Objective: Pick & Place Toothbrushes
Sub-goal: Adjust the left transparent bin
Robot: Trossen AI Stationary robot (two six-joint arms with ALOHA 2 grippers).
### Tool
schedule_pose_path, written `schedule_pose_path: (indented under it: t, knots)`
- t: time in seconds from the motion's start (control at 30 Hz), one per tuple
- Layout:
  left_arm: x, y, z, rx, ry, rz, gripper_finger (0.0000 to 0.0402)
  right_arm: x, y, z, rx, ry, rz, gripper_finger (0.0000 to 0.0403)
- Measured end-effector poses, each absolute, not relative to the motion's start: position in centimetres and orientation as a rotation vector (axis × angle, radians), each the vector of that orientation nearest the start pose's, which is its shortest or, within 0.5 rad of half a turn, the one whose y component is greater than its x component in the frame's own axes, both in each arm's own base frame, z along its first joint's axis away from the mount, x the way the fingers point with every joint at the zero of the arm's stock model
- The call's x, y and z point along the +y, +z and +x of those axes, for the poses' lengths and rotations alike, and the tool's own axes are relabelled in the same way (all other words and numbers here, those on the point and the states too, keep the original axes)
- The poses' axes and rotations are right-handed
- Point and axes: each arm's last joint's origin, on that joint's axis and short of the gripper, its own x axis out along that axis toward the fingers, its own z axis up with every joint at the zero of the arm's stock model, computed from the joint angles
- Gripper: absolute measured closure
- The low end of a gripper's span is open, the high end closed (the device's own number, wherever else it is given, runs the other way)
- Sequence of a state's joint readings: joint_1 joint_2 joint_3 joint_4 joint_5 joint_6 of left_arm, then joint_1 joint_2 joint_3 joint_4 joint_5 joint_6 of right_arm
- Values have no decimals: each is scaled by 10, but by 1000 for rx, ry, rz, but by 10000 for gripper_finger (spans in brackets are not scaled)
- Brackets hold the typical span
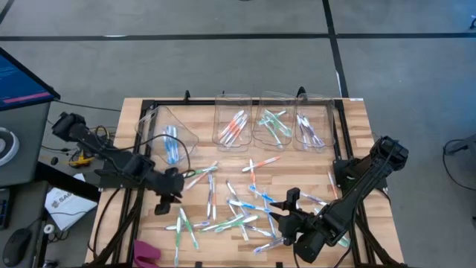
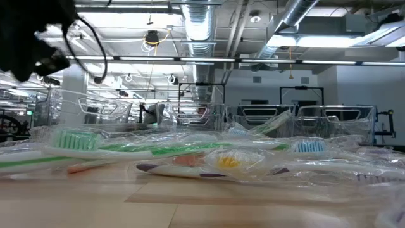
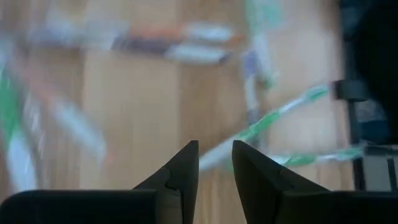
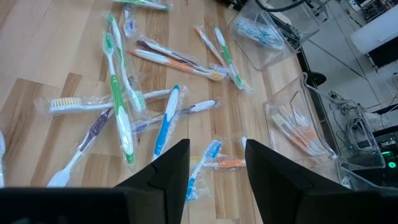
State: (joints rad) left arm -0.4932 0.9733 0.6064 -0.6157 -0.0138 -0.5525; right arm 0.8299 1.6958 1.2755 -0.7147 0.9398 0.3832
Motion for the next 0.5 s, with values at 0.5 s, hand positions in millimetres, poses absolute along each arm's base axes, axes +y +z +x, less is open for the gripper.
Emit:
schedule_pose_path:
  t: [0.5]
  knots:
    - [-62,195,120,1271,639,-728,309,233,243,245,672,-228,-510,253]
